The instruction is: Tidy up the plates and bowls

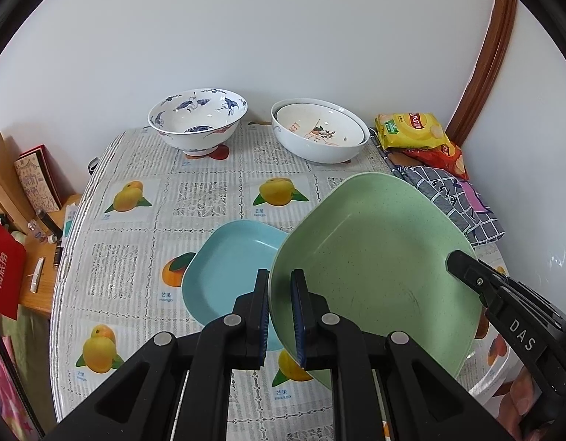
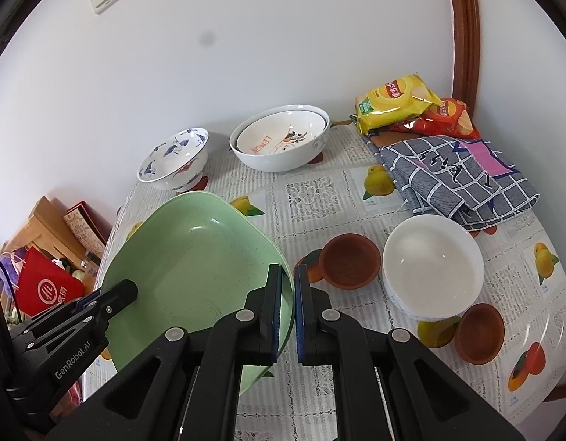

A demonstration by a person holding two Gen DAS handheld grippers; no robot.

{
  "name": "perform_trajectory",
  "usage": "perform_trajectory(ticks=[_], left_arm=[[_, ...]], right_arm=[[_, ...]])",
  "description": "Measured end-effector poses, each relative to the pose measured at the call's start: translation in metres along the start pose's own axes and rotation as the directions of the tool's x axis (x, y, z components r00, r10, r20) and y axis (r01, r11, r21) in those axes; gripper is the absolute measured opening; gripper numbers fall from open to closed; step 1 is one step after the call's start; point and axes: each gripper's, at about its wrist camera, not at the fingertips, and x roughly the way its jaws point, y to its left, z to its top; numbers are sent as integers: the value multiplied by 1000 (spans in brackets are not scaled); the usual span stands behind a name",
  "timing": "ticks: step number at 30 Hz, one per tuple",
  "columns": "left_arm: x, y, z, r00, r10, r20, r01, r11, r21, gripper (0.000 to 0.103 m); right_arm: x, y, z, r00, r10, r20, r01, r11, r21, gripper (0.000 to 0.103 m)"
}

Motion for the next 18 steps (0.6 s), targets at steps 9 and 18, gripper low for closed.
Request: perform_trajectory(ticks=[9, 18], left_arm=[[3, 7, 0, 1000, 5, -6, -5, 1000, -10, 11], [7, 17, -1, 1000, 14, -12, -14, 1000, -23, 11]], right_arm=[[4, 6, -2, 1000, 5, -8, -5, 1000, -9, 7], [14, 12, -2, 1000, 12, -21, -13, 1000, -17, 7]])
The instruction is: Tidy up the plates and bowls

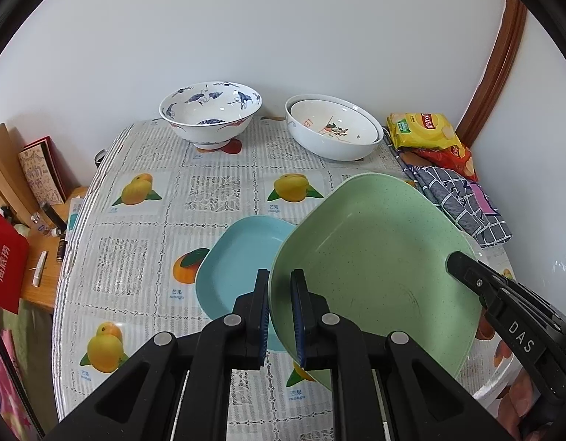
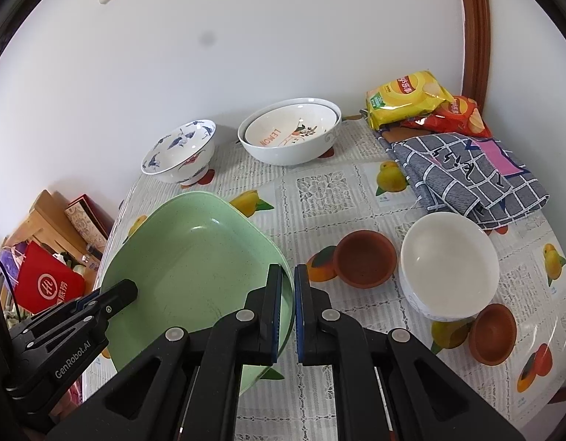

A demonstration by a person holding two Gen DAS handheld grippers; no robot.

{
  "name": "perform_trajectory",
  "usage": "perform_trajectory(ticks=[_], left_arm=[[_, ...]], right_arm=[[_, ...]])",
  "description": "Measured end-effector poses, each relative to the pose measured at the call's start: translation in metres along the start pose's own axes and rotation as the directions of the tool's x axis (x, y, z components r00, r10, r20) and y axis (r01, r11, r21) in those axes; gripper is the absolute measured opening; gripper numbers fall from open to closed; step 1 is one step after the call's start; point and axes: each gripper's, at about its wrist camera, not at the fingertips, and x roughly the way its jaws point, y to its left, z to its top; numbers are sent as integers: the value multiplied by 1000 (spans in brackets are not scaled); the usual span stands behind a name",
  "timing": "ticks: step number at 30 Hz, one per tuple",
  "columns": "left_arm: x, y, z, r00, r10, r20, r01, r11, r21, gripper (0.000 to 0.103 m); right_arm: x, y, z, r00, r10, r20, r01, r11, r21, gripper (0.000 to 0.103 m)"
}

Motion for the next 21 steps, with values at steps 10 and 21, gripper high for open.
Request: perform_trajectory(ticks=[10, 21], left_arm=[[5, 10, -2, 1000, 7, -8, -7, 1000, -14, 11], [8, 20, -3, 1000, 16, -16, -17, 999, -28, 11]], right_arm=[[8, 8, -2, 1000, 6, -10, -6, 1000, -12, 7], [17, 16, -3, 1000, 14, -23, -15, 1000, -24, 7]])
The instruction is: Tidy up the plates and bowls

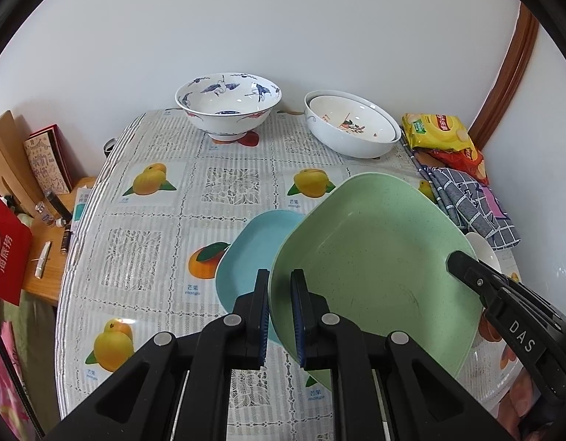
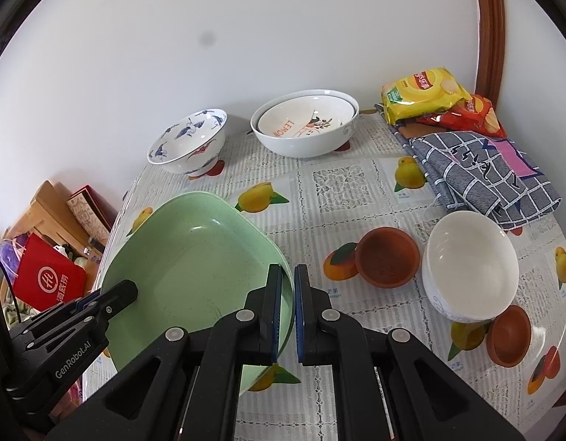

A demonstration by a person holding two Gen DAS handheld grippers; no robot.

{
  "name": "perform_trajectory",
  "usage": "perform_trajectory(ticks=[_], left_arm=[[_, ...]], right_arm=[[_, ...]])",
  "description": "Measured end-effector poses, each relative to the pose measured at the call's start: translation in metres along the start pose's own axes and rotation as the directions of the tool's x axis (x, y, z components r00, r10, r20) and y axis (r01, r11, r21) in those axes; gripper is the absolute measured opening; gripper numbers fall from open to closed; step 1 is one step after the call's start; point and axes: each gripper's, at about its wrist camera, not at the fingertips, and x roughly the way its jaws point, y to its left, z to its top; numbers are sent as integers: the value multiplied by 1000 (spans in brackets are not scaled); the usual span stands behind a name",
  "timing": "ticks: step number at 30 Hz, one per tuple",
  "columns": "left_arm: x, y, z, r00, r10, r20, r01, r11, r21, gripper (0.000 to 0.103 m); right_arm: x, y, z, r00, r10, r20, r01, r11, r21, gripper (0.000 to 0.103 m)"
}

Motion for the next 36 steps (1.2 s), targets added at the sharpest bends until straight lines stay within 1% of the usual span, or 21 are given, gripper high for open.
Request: perform_trajectory(ticks=[19, 36], left_arm=[[11, 16, -2, 1000, 14, -21, -14, 1000, -21, 11], [31, 25, -8, 997, 37, -62, -39, 999, -36, 11]], right_arm=[[16, 12, -3, 999, 17, -28, -17, 1000, -12, 7], [40, 15, -8, 997, 30, -72, -31, 1000, -4, 7]])
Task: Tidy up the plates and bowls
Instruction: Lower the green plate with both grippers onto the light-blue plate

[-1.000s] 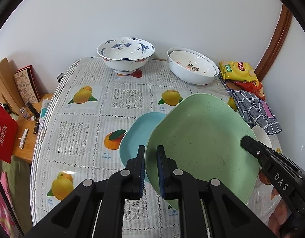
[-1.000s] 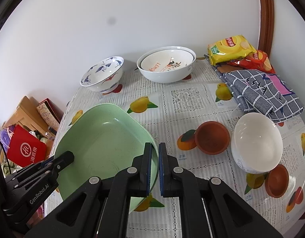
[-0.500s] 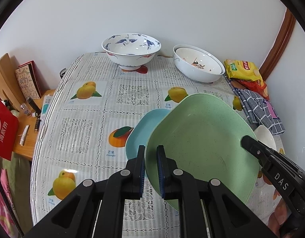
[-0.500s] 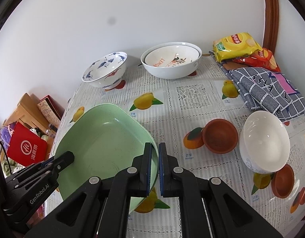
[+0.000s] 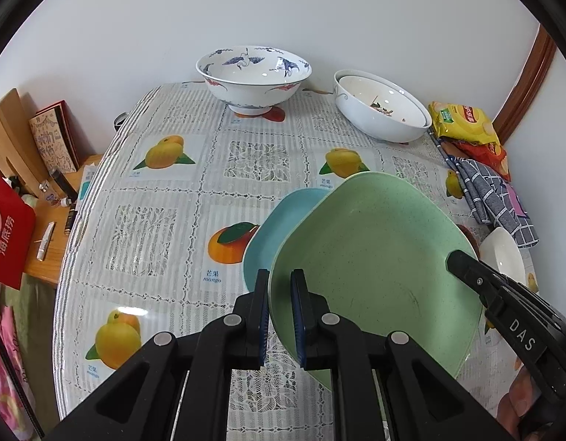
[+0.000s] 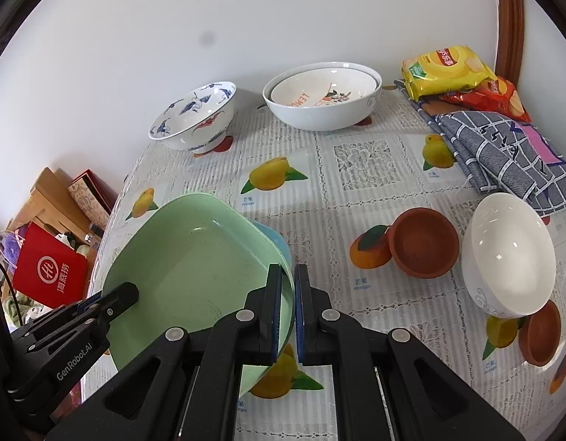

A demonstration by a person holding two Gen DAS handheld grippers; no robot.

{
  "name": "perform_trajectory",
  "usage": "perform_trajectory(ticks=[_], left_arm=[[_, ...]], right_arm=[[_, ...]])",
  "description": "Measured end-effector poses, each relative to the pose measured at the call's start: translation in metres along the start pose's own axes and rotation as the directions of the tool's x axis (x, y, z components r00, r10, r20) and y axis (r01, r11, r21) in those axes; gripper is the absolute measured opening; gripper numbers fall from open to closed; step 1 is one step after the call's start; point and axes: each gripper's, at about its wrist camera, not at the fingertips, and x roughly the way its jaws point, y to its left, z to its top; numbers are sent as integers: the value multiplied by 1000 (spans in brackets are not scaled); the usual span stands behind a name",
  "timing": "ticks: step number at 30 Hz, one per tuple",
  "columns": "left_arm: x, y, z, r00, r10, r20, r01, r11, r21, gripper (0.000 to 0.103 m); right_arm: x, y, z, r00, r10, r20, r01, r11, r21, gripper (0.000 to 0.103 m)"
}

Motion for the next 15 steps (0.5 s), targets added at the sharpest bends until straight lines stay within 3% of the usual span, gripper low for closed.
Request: perform_trajectory(ticks=[15], left_arm=[[24, 13, 3, 999, 19, -41, -20, 999, -27, 11]], right_arm=[[30, 5, 1, 999, 7, -46, -7, 1000, -19, 7]])
